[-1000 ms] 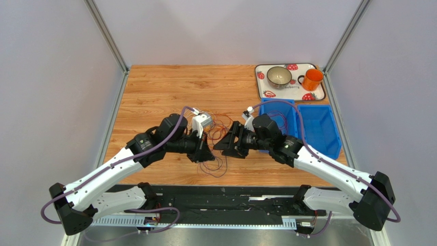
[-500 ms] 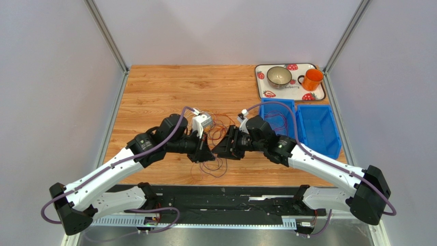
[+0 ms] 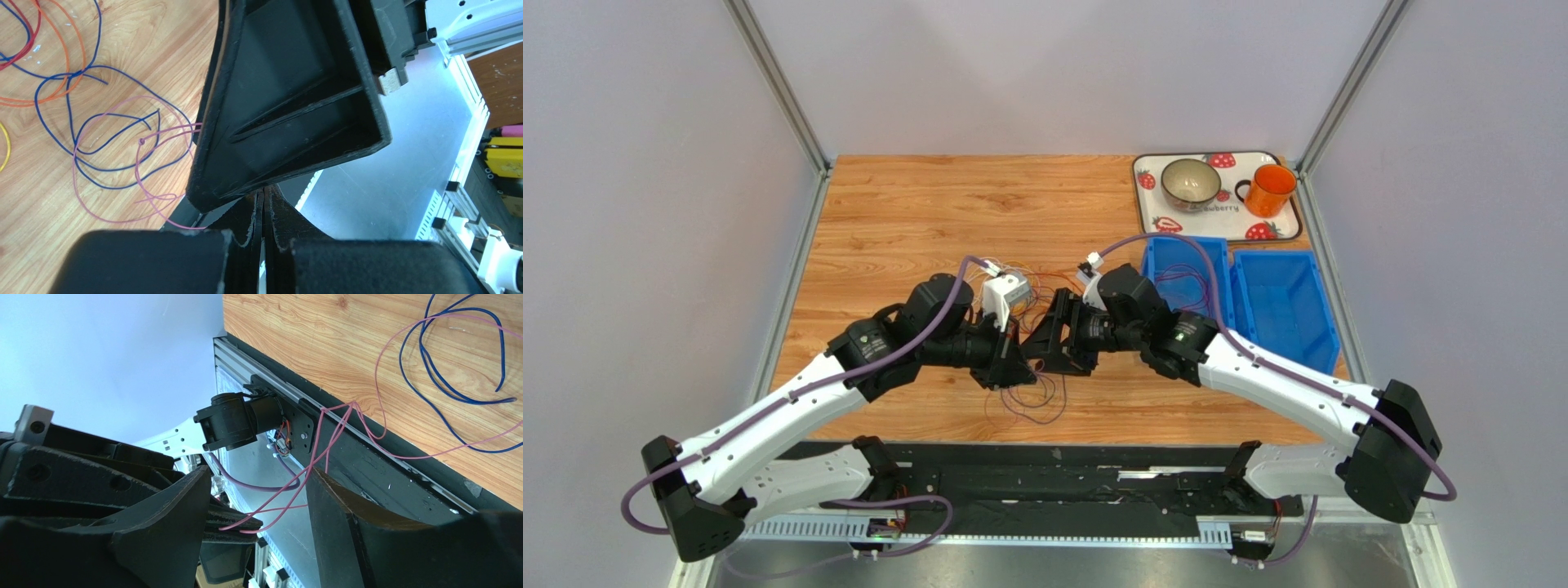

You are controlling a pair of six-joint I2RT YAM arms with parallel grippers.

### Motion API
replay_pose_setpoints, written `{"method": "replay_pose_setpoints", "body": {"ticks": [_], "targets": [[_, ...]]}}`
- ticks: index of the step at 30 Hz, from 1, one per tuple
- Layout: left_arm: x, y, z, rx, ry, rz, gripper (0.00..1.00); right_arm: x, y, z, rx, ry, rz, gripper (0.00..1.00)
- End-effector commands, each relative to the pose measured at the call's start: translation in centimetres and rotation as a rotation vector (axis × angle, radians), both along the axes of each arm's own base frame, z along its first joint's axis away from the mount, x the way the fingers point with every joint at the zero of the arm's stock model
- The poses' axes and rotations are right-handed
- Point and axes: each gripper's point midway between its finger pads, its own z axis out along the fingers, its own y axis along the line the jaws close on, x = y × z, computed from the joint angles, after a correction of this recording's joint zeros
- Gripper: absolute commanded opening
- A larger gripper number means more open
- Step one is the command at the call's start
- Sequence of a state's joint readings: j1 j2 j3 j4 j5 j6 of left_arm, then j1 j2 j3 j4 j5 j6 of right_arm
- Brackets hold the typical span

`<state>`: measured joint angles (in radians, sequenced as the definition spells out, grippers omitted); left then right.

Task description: Untangle the cables

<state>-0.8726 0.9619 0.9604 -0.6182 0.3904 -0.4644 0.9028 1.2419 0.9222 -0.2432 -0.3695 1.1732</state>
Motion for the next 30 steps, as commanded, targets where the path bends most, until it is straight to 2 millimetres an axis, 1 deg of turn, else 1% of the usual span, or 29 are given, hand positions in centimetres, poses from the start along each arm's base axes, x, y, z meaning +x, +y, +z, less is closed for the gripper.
{"method": "replay_pose_setpoints", "body": {"ticks": [1, 3, 5, 6, 9, 10, 11, 12, 13, 18, 19, 20, 22, 23, 25, 26, 27, 29, 30], "targets": [[0.5, -0.2, 0.5, -0.001, -0.050, -0.001, 0.00, -0.7, 0.8, 0.9, 0.013, 0.000, 0.063, 0.60], [0.5, -0.3, 0.4, 0.005, -0.049, -0.002, 0.00, -0.6, 0.9, 1.0, 0.013, -0.002, 0.066, 0.57], [0.6, -0.3, 0.3, 0.010, -0.050, 0.001, 0.00, -0.6, 0.9, 1.0, 0.013, -0.002, 0.066, 0.50], [0.6, -0.3, 0.2, 0.016, -0.049, -0.001, 0.00, -0.6, 0.8, 1.0, 0.012, -0.004, 0.063, 0.43], [0.6, -0.4, 0.0, 0.022, -0.048, -0.003, 0.00, -0.6, 0.8, 0.9, 0.009, -0.001, 0.062, 0.29], [0.6, -0.4, -0.1, 0.026, -0.046, -0.005, 0.00, -0.6, 0.8, 0.8, 0.009, -0.001, 0.061, 0.17], [0.6, -0.4, -0.1, 0.024, -0.047, -0.005, 0.00, -0.5, 0.8, 0.8, 0.009, -0.001, 0.060, 0.12], [0.5, -0.4, -0.1, 0.026, -0.046, -0.007, 0.00, -0.6, 0.8, 0.7, 0.004, 0.002, 0.058, 0.03], [0.5, -0.4, -0.1, 0.024, -0.047, -0.008, 0.00, -0.6, 0.8, 0.7, 0.006, 0.001, 0.058, 0.00], [0.4, -0.5, 0.1, 0.021, -0.043, -0.013, 0.01, -0.3, 0.7, 0.7, -0.006, -0.009, 0.047, 0.00], [0.3, -0.5, 0.1, 0.020, -0.038, -0.016, 0.07, -0.2, 0.7, 0.9, -0.008, -0.018, 0.045, 0.00], [0.3, -0.5, 0.6, 0.014, -0.041, -0.019, 0.24, -0.1, 0.6, 1.1, -0.013, -0.032, 0.046, 0.00], [0.0, -0.3, 0.9, 0.015, -0.040, -0.026, 0.40, 0.5, 0.1, 1.2, -0.034, -0.052, 0.029, 0.00], [0.0, -0.3, 1.4, 0.011, -0.050, -0.026, 0.55, 0.7, 0.1, 2.0, -0.030, -0.072, 0.026, 0.00], [0.1, 0.3, 1.6, 0.027, -0.068, -0.013, 0.61, 1.3, -0.8, 2.5, -0.059, -0.108, 0.012, 0.00], [0.2, 0.6, 1.9, 0.030, -0.078, -0.007, 0.64, 1.7, -0.8, 3.7, -0.054, -0.138, 0.009, 0.00], [0.2, 1.1, 2.0, 0.047, -0.088, 0.006, 0.65, 1.9, -1.5, 3.6, -0.088, -0.161, 0.004, 0.00], [0.4, 1.7, 2.3, 0.063, -0.114, 0.016, 0.68, 2.7, -2.1, 4.7, -0.112, -0.209, -0.023, 0.00], [0.6, 2.5, 2.1, 0.095, -0.129, 0.035, 0.68, 2.8, -2.5, 5.6, -0.123, -0.244, -0.021, 0.00]]}}
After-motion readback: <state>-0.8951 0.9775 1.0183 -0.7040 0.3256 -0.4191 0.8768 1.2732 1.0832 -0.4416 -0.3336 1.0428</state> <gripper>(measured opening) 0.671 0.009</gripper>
